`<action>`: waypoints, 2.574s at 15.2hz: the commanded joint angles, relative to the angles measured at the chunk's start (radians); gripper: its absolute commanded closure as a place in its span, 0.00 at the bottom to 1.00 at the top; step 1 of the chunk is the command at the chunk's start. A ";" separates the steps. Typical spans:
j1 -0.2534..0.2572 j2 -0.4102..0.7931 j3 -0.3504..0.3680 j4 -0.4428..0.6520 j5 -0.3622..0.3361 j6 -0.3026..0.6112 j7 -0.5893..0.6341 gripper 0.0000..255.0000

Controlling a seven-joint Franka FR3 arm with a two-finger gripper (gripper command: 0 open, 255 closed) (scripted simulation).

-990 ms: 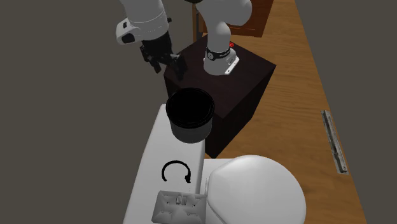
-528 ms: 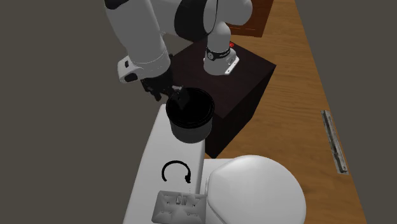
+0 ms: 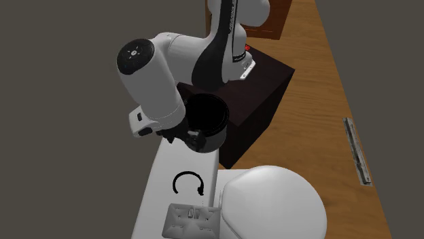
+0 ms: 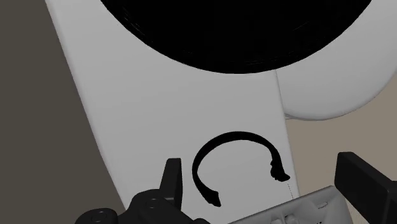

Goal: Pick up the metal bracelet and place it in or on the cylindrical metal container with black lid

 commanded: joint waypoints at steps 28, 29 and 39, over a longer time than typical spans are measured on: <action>0.080 0.363 0.021 0.255 -0.061 0.130 0.018 1.00; 0.080 0.363 0.021 0.255 -0.061 0.130 0.018 1.00; 0.168 0.525 0.021 0.523 -0.248 -0.121 -0.165 0.00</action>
